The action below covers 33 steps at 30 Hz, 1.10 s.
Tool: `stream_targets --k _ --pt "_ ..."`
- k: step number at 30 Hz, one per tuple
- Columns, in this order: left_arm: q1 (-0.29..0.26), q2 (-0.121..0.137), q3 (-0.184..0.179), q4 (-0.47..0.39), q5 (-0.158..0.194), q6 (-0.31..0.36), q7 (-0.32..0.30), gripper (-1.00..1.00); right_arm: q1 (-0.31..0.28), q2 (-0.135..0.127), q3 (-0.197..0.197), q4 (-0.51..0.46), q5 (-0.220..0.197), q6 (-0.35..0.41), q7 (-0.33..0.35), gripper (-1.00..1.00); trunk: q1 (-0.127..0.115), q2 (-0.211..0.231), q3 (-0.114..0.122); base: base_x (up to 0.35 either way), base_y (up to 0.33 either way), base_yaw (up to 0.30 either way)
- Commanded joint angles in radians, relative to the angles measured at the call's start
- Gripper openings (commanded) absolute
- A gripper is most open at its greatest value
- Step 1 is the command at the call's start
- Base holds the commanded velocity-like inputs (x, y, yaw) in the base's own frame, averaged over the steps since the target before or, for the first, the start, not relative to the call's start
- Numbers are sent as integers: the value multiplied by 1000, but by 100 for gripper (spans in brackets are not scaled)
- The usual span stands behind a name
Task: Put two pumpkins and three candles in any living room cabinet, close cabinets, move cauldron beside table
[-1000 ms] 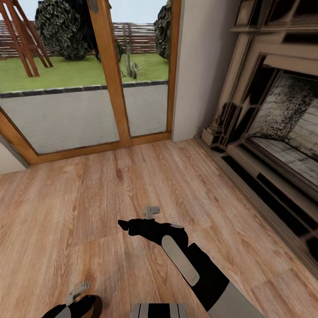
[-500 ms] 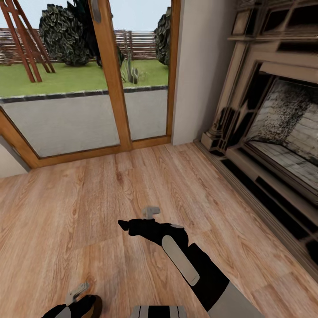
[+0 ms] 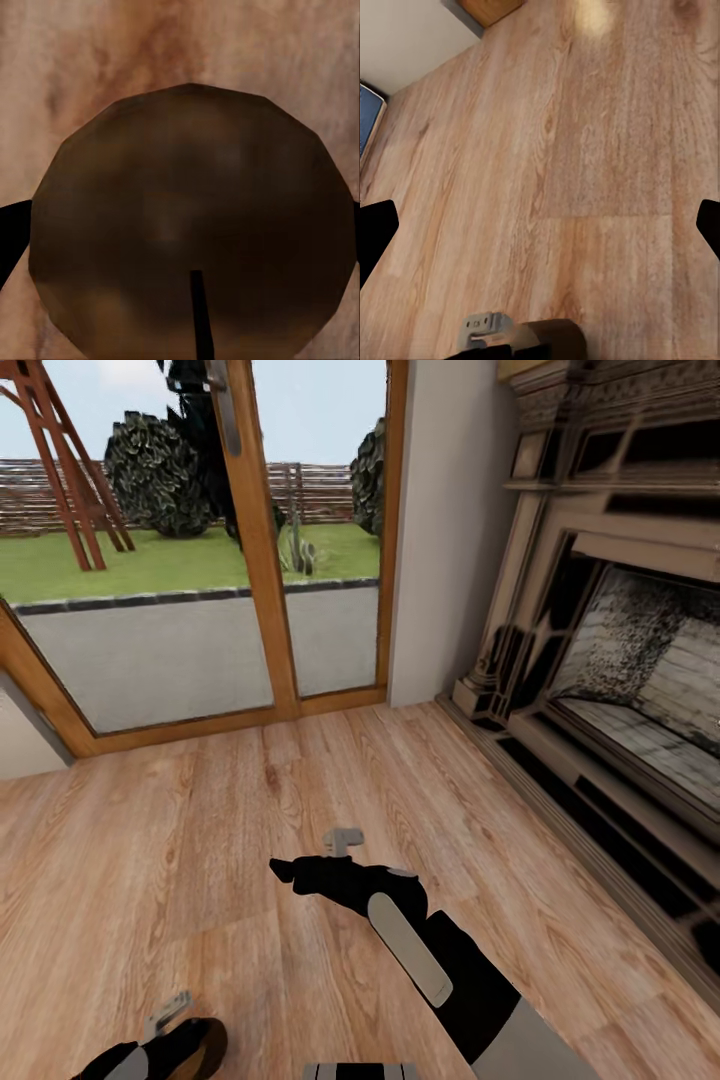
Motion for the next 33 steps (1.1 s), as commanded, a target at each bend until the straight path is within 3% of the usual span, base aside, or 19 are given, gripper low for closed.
stream_targets --k 1,2,4,7,9,10,12,14,19,22,33 --pt "-1 16 -12 -21 12 27 -18 -100 -1 -1 1 -4 -13 2 -10 100 -1 0 3 0 0 0" --pt "-2 32 -12 -49 13 64 -32 -100 -1 -2 0 -6 -15 3 -9 100 -1 0 7 0 0 0" --pt "-3 96 1 -162 23 215 -53 -100 -1 -2 0 -11 -19 3 -8 100 -2 1 15 0 0 0" --pt "-3 163 49 -287 42 314 -56 -100 -1 -3 -2 -14 -20 3 -8 100 -3 1 26 0 0 0" --pt "-3 215 92 -360 53 371 -58 -100 -1 -3 -3 -22 -20 3 -4 100 -4 2 34 0 0 0" --pt "-3 247 133 -427 66 448 -59 -100 -1 -3 -3 -28 -20 3 5 100 -5 2 38 0 0 0" --pt "2 272 200 -523 90 599 -61 -100 -1 -3 -4 -31 -21 3 19 100 -5 3 46 0 0 0" --pt "5 276 235 -570 103 684 -62 -100 -1 -3 -5 -33 -21 3 25 100 -6 3 53 0 0 0" --pt "6 258 250 -588 111 721 -64 -100 -1 -3 -6 -32 -22 3 28 100 -9 4 73 0 0 0" --pt "6 256 252 -589 143 759 -101 -100 -1 -2 -7 -20 -22 3 29 100 -10 5 84 0 0 0" --pt "6 266 253 -578 160 783 -206 -100 -1 -3 -7 -15 -20 1 29 100 -15 7 127 -128 28 0"
